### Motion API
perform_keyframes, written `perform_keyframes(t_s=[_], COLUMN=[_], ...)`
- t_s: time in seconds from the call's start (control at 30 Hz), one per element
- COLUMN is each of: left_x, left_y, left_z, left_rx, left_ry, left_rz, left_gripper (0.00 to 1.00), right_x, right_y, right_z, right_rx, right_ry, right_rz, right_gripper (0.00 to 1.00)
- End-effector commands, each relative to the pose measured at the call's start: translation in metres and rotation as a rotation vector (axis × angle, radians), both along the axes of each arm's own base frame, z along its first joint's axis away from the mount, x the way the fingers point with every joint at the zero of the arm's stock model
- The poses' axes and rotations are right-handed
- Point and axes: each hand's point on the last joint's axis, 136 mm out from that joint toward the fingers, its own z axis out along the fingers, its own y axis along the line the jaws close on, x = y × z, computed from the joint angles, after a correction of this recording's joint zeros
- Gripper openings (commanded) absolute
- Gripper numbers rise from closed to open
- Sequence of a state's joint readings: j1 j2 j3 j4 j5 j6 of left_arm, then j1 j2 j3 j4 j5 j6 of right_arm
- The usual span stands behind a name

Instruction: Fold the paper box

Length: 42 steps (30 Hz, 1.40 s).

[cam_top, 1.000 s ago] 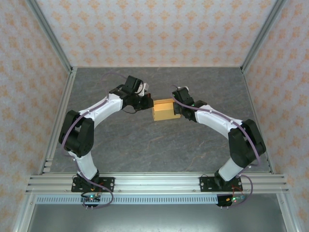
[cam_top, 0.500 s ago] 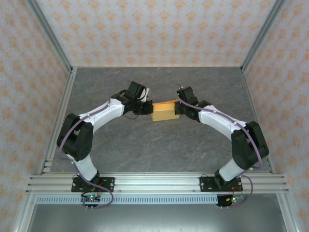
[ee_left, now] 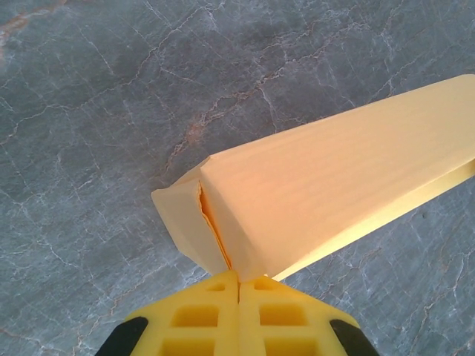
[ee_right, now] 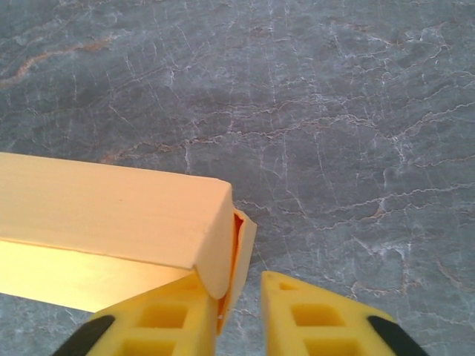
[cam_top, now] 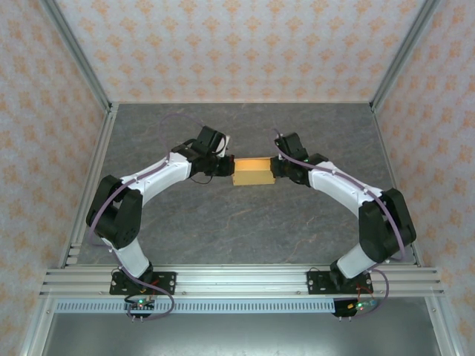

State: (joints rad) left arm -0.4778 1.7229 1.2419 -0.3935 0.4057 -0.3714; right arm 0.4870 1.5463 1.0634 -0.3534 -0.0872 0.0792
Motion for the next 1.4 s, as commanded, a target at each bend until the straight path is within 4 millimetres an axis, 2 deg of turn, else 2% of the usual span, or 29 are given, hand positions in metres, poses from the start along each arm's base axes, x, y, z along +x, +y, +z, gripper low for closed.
perform_keyframes(t_s=[0.0,0.33,0.6,0.93,1.03,1.2,1.37], left_x=[-0.02,-0.02,-0.02,-0.017,-0.016,-0.016,-0.015], left_y=[0.029,0.028,0.028,0.026,0.026,0.025,0.025], left_z=[-0.027,-0.026,-0.024,-0.019,-0.019,-0.018,-0.015], left_rx=[0.138,0.139,0.135,0.132,0.133,0.133,0.132], left_ry=[0.101,0.102,0.103,0.097,0.096,0.096,0.093], left_rz=[0.033,0.033,0.033,0.032,0.033,0.031,0.031], left_gripper=[0.0,0.0,0.0,0.0,0.0,0.0,0.0], right_x=[-0.016,-0.016,-0.015,-0.009,-0.005,0.014,0.032], right_y=[-0.017,-0.006,0.002,0.018,0.021,0.017,0.023], right_z=[-0.004,0.021,0.024,0.071,0.078,0.074,0.063], right_rx=[-0.041,0.094,0.163,0.435,0.477,0.501,0.526], right_ry=[0.056,0.043,0.061,0.006,-0.002,0.002,0.03], right_rz=[-0.012,0.037,0.063,0.125,0.129,0.055,0.017], right_gripper=[0.26,0.35,0.4,0.42,0.42,0.44,0.47])
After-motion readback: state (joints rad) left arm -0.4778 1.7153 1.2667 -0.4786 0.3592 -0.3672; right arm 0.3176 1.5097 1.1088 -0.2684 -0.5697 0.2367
